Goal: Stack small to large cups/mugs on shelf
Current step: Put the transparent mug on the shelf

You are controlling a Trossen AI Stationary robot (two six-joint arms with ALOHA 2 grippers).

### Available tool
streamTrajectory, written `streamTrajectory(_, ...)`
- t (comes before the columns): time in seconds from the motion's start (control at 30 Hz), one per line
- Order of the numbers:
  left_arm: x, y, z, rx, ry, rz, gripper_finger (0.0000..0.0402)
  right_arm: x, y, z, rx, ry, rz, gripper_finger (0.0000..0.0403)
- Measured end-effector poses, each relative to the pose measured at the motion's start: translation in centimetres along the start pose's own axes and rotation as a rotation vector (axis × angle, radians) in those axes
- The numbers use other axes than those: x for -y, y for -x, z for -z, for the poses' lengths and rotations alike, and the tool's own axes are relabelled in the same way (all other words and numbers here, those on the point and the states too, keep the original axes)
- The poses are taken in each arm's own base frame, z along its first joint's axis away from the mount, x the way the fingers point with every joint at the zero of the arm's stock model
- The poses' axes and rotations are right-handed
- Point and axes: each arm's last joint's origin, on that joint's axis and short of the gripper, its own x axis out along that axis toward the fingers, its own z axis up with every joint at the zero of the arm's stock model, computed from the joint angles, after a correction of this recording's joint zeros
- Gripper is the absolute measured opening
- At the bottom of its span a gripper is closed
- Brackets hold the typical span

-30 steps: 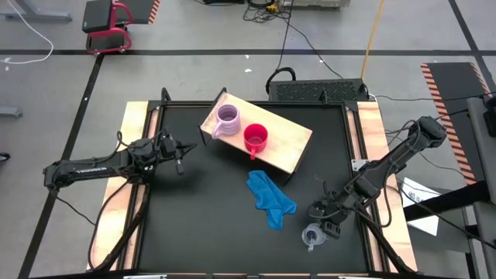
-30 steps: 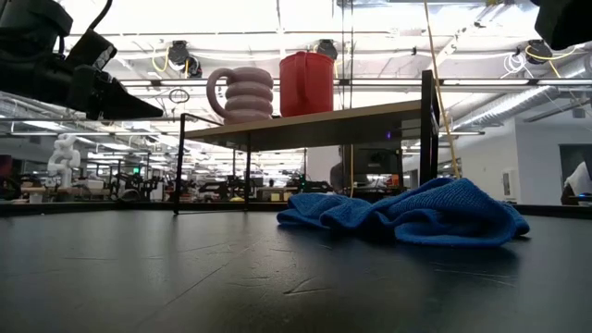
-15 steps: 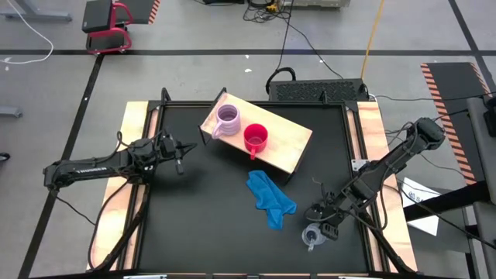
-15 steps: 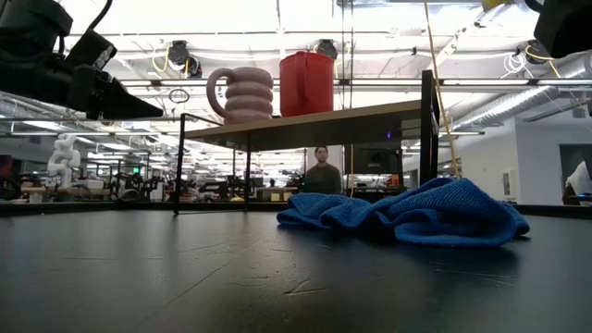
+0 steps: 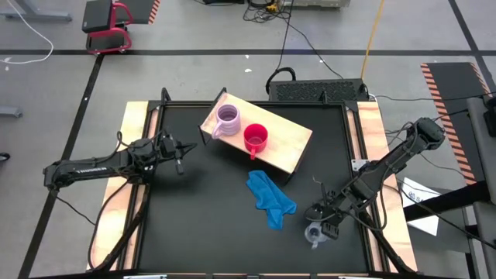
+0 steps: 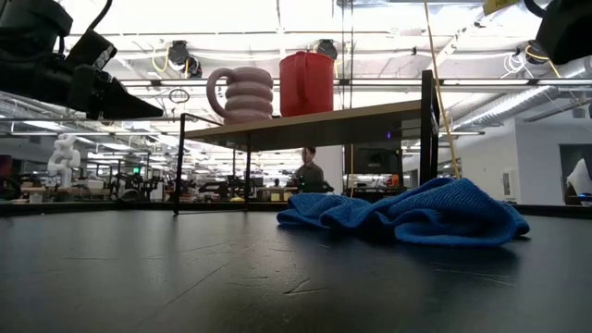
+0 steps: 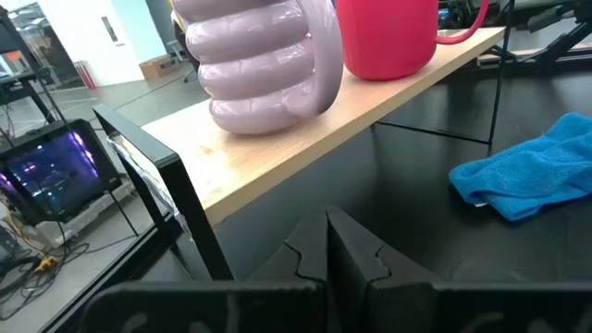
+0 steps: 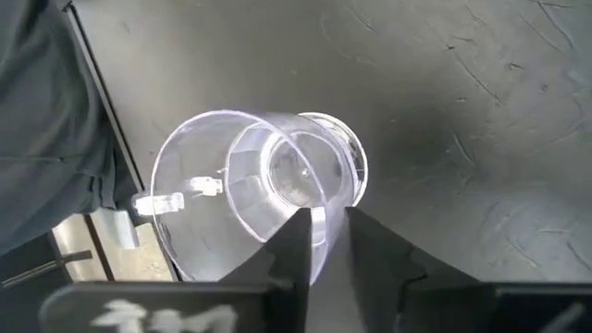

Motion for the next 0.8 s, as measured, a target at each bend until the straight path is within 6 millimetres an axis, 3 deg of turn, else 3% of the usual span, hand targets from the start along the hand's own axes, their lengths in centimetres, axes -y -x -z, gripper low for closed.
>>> streamTrajectory(0.2, 0.0, 0.0, 0.0, -0.001, 0.001, 0.0, 0.0003, 0.1, 0.0, 0.0, -0.002, 0.026, 0.007, 0.0006)
streamTrajectory(0.47, 0.0, 0.0, 0.1, -0.007, 0.0, 0.002, 0.0003, -0.4, 0.4, -0.4, 0.107, 0.105, -0.022, 0.0002)
streamTrajectory(0.8, 0.0, 0.0, 0.3, -0.028, -0.003, 0.005, 0.0003, -1.1, 1.4, -1.2, 0.349, 0.407, -0.01, 0.0001)
